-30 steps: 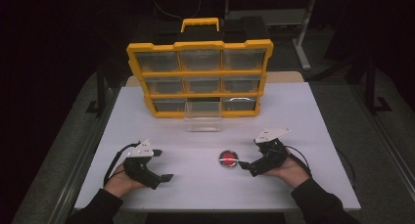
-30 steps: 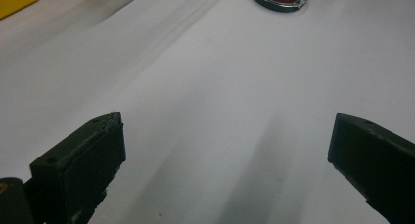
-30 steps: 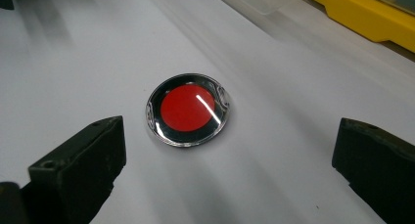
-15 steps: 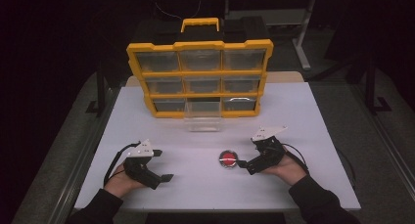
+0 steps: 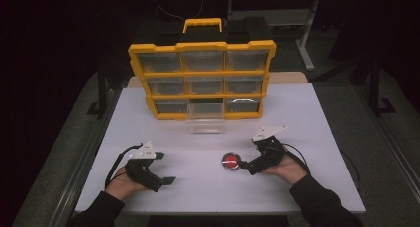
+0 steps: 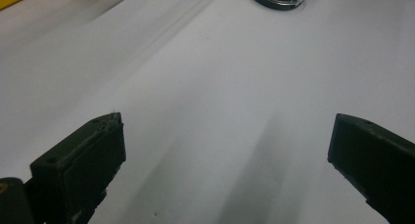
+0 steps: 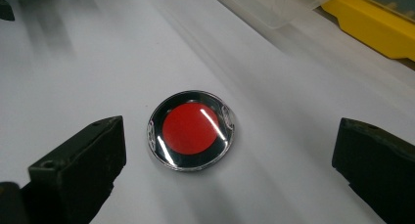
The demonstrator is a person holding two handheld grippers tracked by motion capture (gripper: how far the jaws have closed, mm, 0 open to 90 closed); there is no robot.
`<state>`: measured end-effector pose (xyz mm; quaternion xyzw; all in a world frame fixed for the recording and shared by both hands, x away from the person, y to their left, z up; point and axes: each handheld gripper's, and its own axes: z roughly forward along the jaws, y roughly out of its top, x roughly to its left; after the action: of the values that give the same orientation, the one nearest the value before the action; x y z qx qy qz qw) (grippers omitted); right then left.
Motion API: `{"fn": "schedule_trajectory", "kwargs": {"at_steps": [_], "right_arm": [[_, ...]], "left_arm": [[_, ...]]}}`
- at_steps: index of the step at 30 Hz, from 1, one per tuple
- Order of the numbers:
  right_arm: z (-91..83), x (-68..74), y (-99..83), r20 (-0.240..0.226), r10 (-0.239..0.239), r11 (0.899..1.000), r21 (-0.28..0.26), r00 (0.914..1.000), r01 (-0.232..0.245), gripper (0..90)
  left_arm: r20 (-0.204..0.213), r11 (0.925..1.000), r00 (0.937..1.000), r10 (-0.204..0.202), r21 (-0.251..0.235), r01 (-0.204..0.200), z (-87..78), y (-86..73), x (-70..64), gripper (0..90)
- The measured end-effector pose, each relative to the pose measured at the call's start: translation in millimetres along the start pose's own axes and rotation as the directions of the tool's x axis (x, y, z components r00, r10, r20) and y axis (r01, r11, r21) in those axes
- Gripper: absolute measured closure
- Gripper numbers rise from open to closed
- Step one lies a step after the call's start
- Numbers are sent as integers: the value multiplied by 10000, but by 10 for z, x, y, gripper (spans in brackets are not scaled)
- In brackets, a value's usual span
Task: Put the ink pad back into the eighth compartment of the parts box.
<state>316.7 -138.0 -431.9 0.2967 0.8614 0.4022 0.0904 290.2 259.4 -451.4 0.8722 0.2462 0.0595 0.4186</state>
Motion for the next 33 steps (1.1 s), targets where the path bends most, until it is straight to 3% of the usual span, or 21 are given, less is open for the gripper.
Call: {"fn": "schedule_trajectory", "kwargs": {"at_steps": [33], "right_arm": [[130, -47, 198, -251, -114, 9999, 1, 9996, 114, 0]], "left_arm": [[-152, 9999, 9998, 130, -51, -131, 3, -7, -17, 0]]}}
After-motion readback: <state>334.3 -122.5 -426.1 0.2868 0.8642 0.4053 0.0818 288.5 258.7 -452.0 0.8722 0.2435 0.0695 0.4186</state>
